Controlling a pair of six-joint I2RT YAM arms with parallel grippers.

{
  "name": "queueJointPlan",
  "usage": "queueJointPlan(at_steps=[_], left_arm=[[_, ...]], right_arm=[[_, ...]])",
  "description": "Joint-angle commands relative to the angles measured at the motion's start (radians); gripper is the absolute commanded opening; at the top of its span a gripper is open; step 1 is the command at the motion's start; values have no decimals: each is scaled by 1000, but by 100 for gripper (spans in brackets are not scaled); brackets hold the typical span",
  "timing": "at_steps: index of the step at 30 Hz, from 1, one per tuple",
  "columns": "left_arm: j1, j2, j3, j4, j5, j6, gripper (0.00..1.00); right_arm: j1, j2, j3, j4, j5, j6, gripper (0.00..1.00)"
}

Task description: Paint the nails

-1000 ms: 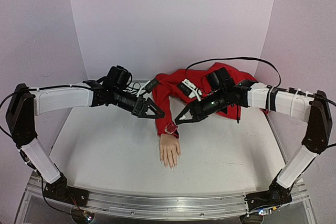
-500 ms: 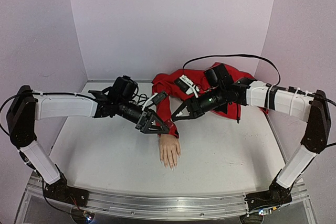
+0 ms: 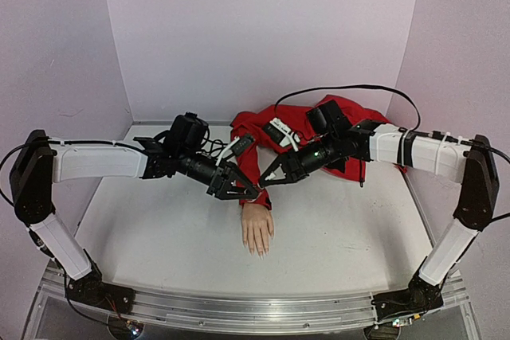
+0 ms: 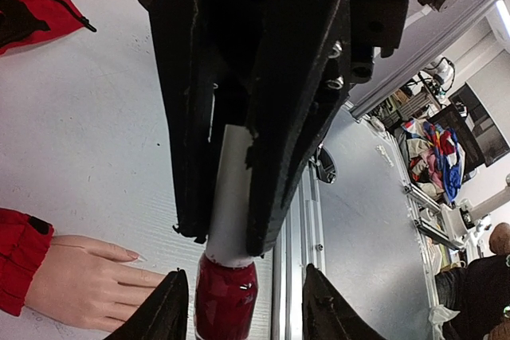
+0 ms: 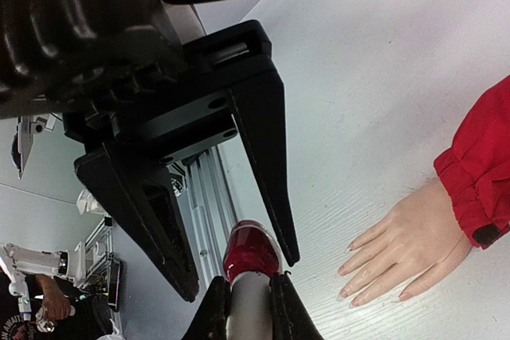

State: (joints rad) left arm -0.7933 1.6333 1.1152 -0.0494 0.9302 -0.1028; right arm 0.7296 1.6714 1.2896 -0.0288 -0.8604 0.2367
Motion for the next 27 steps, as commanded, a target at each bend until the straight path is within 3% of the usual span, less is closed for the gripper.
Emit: queueJointPlan(at_steps=[1, 10, 19, 27], left_arm=[[-6, -37, 9, 45, 18, 17, 49], [-16, -28, 6, 45, 5, 25, 47], [-24, -30, -2, 45, -33, 43, 37], [-24, -47, -22, 46, -61, 55, 23]], right_arm=[[8, 8, 50, 16, -36, 7, 0], [10, 7, 54, 15, -35, 12, 0], [11, 6, 53, 18, -34, 12, 0], [11, 5, 51, 18, -27, 13, 0]])
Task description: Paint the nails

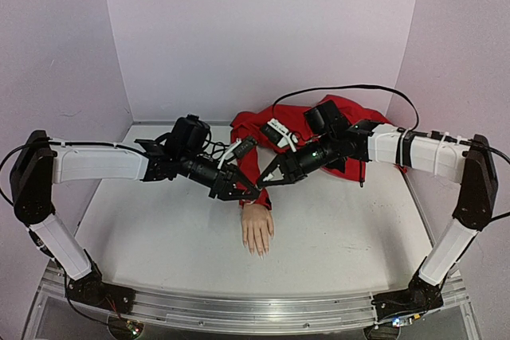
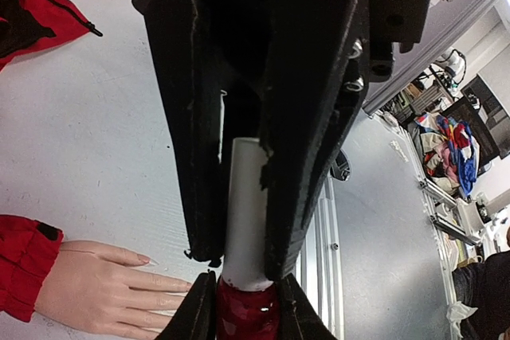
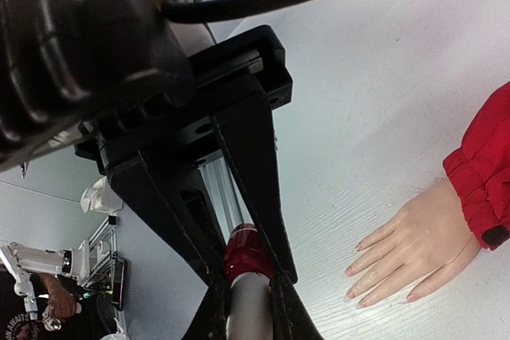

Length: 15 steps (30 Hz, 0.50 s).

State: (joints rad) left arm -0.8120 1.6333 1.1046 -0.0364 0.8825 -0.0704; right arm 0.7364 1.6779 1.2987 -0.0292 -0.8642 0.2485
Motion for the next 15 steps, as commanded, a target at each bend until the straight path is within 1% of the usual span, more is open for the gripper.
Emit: queueJointPlan(at_steps=[1, 5, 6, 8, 9, 10, 12, 14, 15], left_arm=[[-6, -50, -15, 32, -18, 24, 21], [-6, -74, -27, 32, -55, 46, 9], [-6, -82, -31, 32, -68, 52, 7], [-6, -96, -39, 32, -99, 65, 1], [-6, -109, -43, 32, -119, 68, 0], [-6, -117, -47, 32, -139, 69, 0], [-7, -139, -56, 33, -198, 102, 0], [-11, -163, -68, 32, -278, 118, 0], [-13, -174, -74, 32, -323, 126, 0]], right_arm=[[4, -1, 44, 18, -21, 2, 0], [4, 2, 51, 18, -11, 9, 0], [4, 2, 53, 17, 4, 12, 3], [5, -3, 56, 18, 61, 27, 16], [4, -6, 57, 19, 98, 38, 24], [5, -9, 58, 20, 150, 62, 32], [5, -14, 58, 44, 254, 128, 44], [5, -19, 49, 86, 318, 217, 58], [5, -22, 46, 106, 344, 260, 61]])
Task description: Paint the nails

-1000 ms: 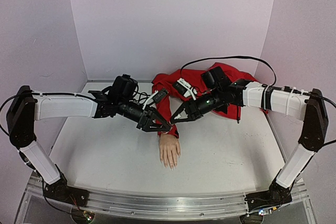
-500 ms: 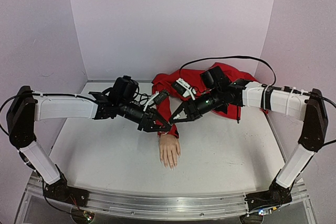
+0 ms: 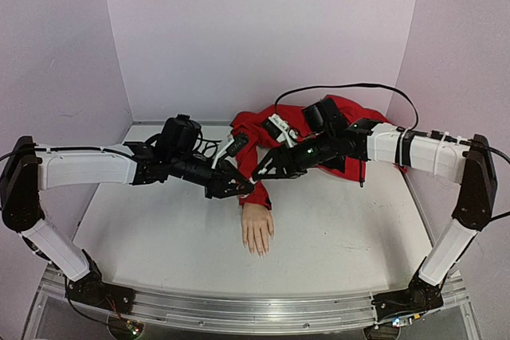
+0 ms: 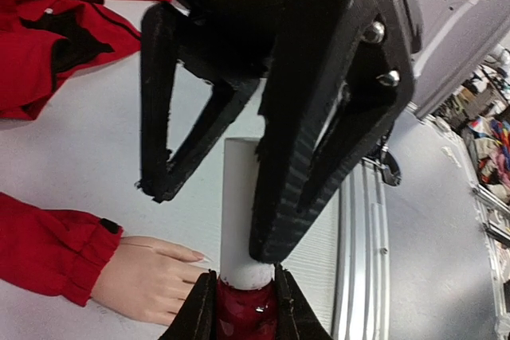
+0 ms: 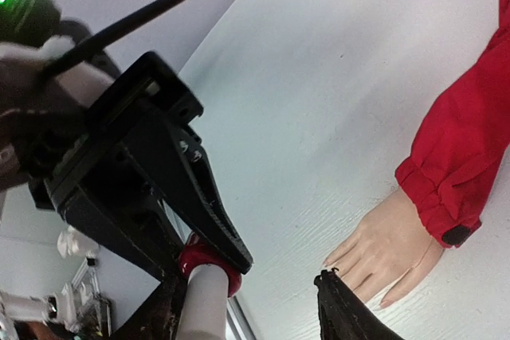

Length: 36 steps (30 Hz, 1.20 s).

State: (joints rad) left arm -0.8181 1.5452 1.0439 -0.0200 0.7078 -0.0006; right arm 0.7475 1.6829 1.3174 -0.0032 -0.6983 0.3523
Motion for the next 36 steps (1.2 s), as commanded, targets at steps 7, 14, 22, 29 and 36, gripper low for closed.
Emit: queueJointPlan(at_steps=[7, 14, 22, 29, 36], left_arm=[[-10, -98, -5, 54, -255, 70, 0], [-12, -83, 12, 58, -292, 27, 0], [-12, -83, 18, 65, -293, 10, 0], [-10, -94, -6, 63, -315, -56, 46], [-10, -85, -25, 59, -305, -58, 52]], right_arm=[[8, 2, 22, 240, 208, 316, 62], [35, 46, 55, 258, 212, 329, 44], [56, 67, 63, 271, 200, 317, 21], [58, 21, 47, 269, 259, 304, 0], [59, 20, 47, 256, 263, 296, 0]])
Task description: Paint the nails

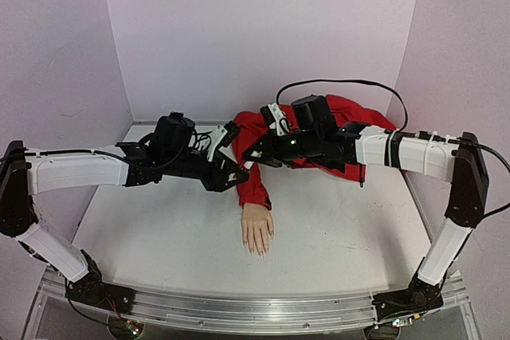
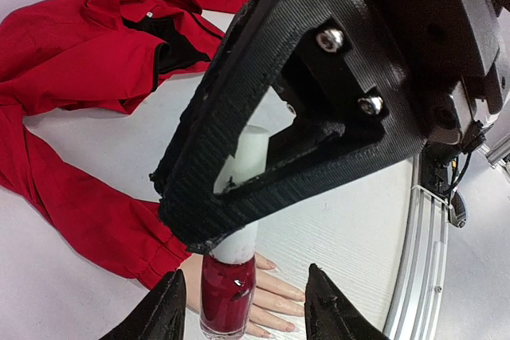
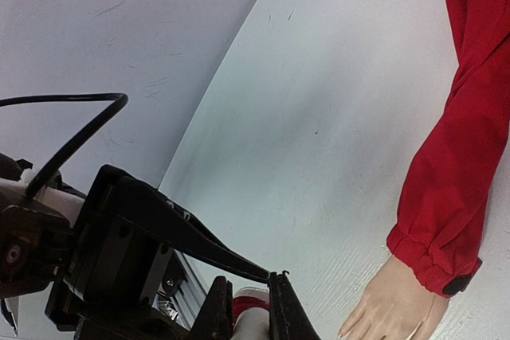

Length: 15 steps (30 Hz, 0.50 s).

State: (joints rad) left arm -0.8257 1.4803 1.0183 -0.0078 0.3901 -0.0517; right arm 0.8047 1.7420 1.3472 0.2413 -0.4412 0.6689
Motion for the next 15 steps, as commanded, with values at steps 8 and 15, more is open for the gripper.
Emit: queueJointPlan(at_steps=[8, 15], left_arm=[[-3, 13, 25, 40, 24, 1, 52], [-3, 38, 35, 31, 40, 3, 56]], right_arm=[[3, -38, 22, 10, -3, -25, 0], [2, -43, 26, 10, -10, -26, 0]])
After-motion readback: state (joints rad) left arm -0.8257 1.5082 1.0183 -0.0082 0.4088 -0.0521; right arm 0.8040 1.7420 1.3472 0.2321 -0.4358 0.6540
